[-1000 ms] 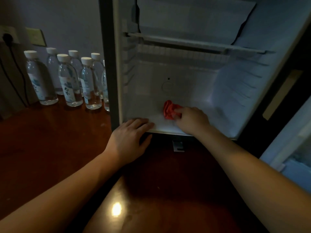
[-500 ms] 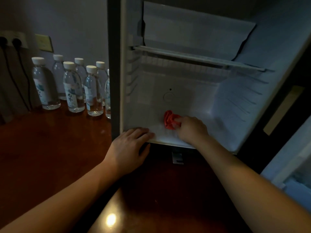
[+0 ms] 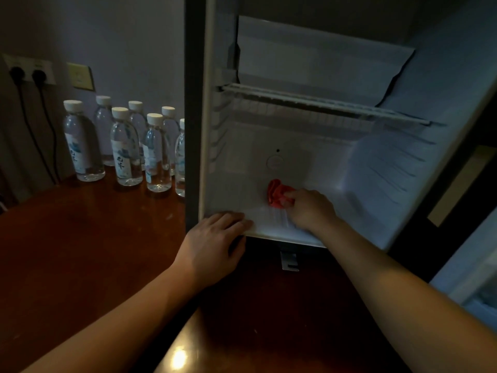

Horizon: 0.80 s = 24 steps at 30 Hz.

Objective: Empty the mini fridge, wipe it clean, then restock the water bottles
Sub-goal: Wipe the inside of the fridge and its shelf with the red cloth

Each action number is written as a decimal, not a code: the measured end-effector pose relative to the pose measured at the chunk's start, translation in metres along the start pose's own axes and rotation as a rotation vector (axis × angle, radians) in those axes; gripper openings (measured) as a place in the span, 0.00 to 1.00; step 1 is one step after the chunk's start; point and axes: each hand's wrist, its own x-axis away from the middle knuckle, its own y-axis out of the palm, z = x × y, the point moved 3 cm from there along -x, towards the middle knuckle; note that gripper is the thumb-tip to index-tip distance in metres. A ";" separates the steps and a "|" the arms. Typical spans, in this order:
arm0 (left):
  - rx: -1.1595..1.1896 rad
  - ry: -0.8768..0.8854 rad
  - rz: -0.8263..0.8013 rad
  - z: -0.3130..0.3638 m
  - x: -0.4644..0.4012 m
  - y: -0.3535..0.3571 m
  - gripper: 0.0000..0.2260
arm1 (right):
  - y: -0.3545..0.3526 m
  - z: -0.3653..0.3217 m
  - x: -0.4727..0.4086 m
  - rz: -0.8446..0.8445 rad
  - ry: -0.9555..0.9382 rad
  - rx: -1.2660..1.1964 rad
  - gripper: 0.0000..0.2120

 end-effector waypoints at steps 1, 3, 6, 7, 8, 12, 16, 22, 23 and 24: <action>-0.003 0.003 0.004 0.000 0.000 0.001 0.17 | -0.002 0.000 -0.001 -0.008 0.000 -0.001 0.15; -0.005 0.009 0.008 -0.001 0.000 0.001 0.17 | -0.003 0.001 -0.005 -0.013 0.001 -0.005 0.16; -0.001 0.010 0.009 -0.001 0.000 0.002 0.17 | -0.002 0.004 -0.015 -0.003 0.018 -0.004 0.17; 0.005 0.008 0.006 -0.001 0.000 0.002 0.17 | -0.001 0.004 -0.020 -0.004 0.032 -0.003 0.17; 0.008 0.009 0.006 -0.001 0.000 0.002 0.18 | 0.001 0.004 -0.026 -0.005 0.043 -0.001 0.18; 0.004 0.009 0.011 -0.002 -0.001 0.001 0.18 | 0.003 0.004 -0.046 -0.002 0.087 -0.008 0.20; 0.039 0.004 0.017 -0.003 0.000 0.001 0.17 | 0.003 0.006 -0.052 -0.002 0.099 -0.035 0.20; 0.026 -0.002 0.028 -0.003 0.000 0.001 0.17 | 0.002 0.008 -0.039 0.008 0.057 -0.059 0.20; 0.029 -0.004 0.025 -0.003 0.000 0.001 0.17 | 0.002 0.008 -0.035 0.013 0.053 -0.056 0.19; 0.031 -0.004 0.021 -0.002 0.000 0.000 0.18 | 0.001 0.008 -0.030 0.015 0.047 -0.053 0.19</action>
